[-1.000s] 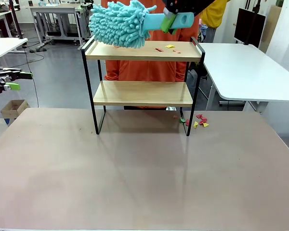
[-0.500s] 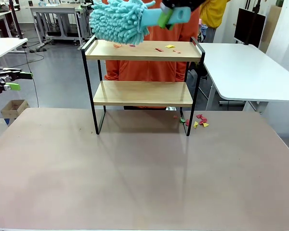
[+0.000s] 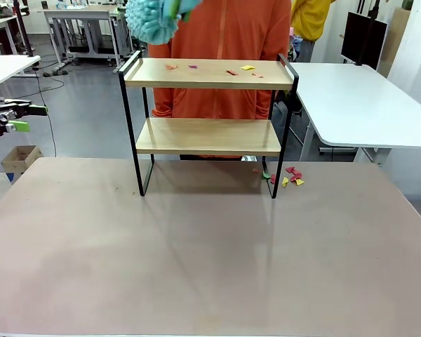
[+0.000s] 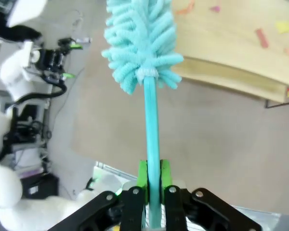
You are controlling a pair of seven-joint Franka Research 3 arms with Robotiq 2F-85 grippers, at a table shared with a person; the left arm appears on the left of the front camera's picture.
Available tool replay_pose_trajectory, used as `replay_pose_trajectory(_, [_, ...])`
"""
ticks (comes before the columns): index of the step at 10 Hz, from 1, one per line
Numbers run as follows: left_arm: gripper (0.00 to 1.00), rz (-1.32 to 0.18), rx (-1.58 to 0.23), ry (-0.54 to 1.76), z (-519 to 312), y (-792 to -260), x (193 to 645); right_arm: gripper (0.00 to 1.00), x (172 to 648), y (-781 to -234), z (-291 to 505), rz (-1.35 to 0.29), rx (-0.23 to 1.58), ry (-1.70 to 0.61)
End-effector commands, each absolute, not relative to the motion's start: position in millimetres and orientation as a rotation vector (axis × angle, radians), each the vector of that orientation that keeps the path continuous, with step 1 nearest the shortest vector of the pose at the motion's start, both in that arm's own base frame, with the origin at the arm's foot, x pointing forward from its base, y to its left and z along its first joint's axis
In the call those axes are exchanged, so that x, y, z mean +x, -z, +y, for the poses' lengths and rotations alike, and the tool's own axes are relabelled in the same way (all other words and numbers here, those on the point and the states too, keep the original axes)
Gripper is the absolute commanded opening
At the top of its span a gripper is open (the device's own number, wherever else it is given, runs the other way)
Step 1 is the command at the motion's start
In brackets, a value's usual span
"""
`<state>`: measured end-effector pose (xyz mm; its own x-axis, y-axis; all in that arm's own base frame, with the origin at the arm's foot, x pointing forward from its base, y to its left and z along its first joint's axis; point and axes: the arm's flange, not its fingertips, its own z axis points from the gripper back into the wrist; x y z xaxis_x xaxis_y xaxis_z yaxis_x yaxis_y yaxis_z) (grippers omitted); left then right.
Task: Clean the shelf.
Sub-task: Clean the specific section of the Shelf indicated by the human with the Duster.
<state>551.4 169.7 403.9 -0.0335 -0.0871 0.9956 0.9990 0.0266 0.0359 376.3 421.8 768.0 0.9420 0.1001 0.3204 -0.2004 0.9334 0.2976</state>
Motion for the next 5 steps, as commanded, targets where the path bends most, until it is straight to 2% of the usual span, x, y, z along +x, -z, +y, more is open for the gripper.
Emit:
replay_pose_trajectory(1, [1.00, -1.180, -1.103, 1.258, 166.9, -406.9, 549.0, 0.13, 391.9, -783.7, 468.9, -0.304, 0.335, -0.091])
replay_pose_trajectory(5, [1.00, -1.180, -1.103, 1.258, 166.9, -406.9, 549.0, 0.13, 395.1, -764.8, 499.6, -0.391, 0.243, 0.027])
